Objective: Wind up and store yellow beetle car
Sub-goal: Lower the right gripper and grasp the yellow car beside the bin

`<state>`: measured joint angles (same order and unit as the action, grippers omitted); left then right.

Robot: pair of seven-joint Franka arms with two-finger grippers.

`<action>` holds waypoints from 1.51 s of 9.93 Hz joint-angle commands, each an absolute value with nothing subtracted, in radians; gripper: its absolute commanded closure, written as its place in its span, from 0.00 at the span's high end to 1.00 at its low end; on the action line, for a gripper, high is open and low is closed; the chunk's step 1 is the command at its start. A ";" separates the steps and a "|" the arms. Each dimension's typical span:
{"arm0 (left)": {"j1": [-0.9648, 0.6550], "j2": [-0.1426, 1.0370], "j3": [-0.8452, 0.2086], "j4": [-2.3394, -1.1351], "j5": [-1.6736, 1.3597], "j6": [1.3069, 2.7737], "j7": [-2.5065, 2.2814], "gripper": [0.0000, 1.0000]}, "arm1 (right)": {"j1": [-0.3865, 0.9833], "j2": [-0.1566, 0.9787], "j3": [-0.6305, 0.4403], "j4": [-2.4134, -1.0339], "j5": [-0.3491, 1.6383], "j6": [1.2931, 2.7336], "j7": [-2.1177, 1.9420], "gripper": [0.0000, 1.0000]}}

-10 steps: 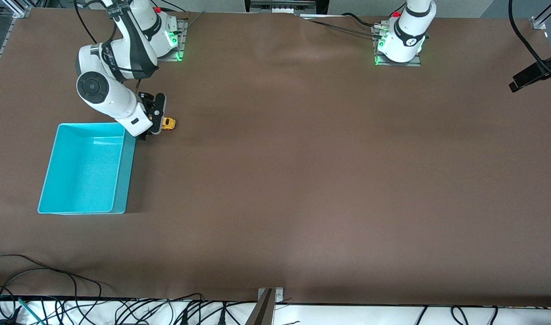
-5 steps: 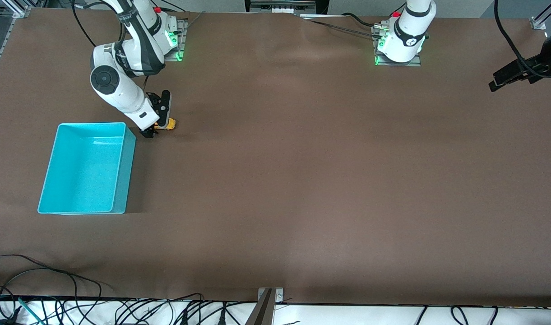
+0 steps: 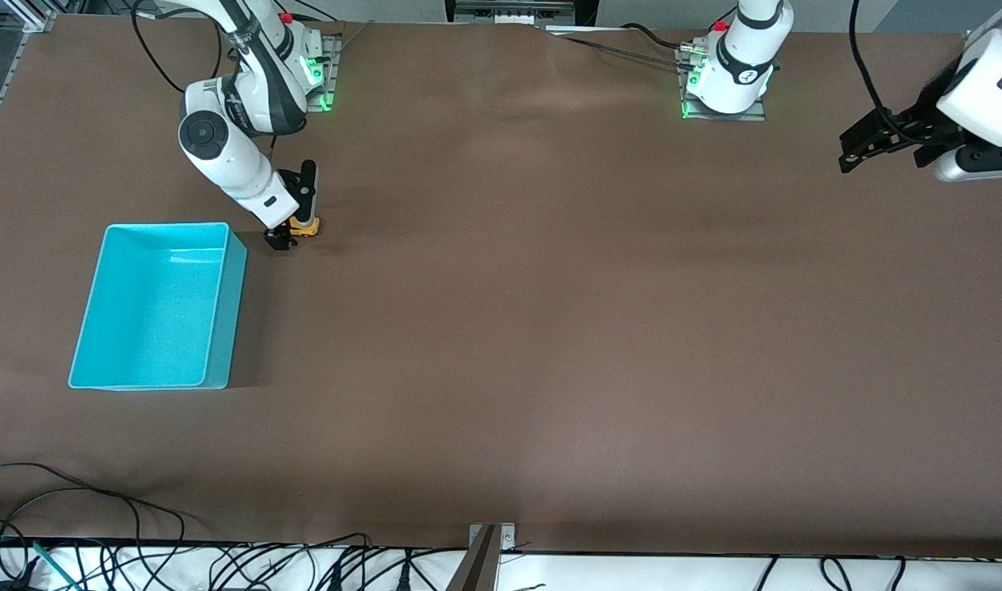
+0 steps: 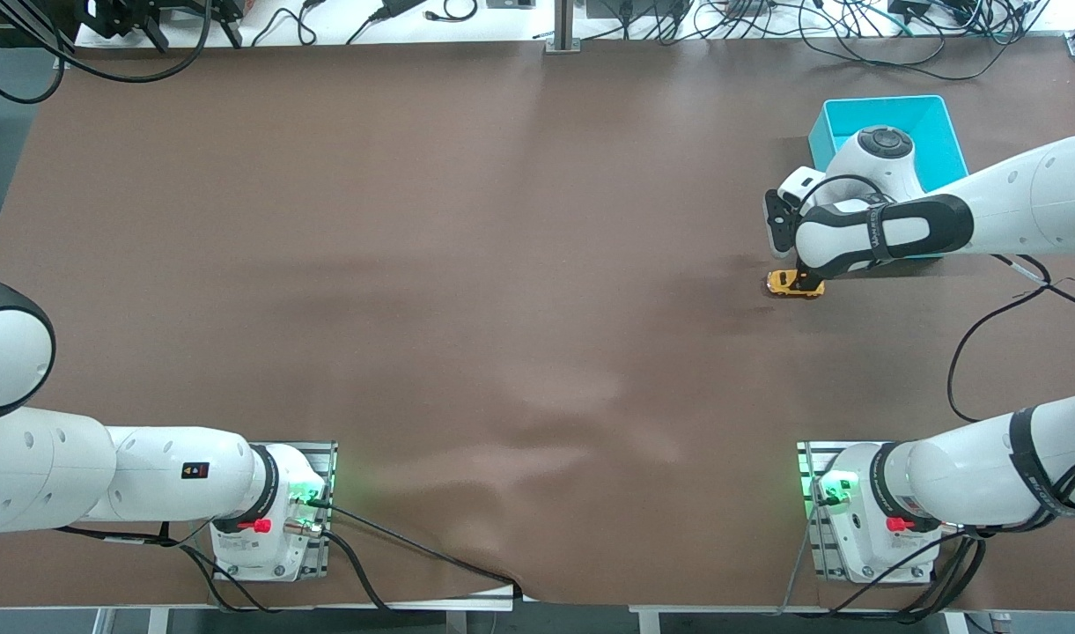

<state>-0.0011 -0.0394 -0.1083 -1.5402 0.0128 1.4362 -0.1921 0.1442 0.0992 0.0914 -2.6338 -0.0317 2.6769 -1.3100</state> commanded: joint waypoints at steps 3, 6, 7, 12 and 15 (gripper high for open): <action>-0.006 -0.026 0.009 -1.529 0.025 1.494 0.009 1.00 | 0.140 0.155 0.086 -2.660 -0.021 2.776 -1.353 0.58; -0.003 -0.012 0.009 -1.516 0.025 1.480 0.000 1.00 | 0.133 0.150 0.069 -2.655 -0.020 2.770 -1.377 0.00; -0.002 -0.012 0.009 -1.517 0.025 1.467 -0.002 1.00 | 0.133 0.140 0.066 -2.652 -0.020 2.770 -1.414 0.00; -0.002 -0.012 0.006 -1.513 0.025 1.463 0.000 1.00 | 0.133 -0.090 0.064 -2.567 -0.014 2.642 -1.361 0.00; 0.000 -0.012 0.008 -1.514 0.025 1.463 0.000 1.00 | 0.130 -0.089 0.028 -2.345 -0.014 2.328 -1.243 0.00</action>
<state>-0.0016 -0.0222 0.0096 -1.5402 0.0161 1.4848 -0.0147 0.1349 -0.1011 0.0498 -2.4449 -0.0294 2.4428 -1.2721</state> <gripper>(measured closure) 0.000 0.502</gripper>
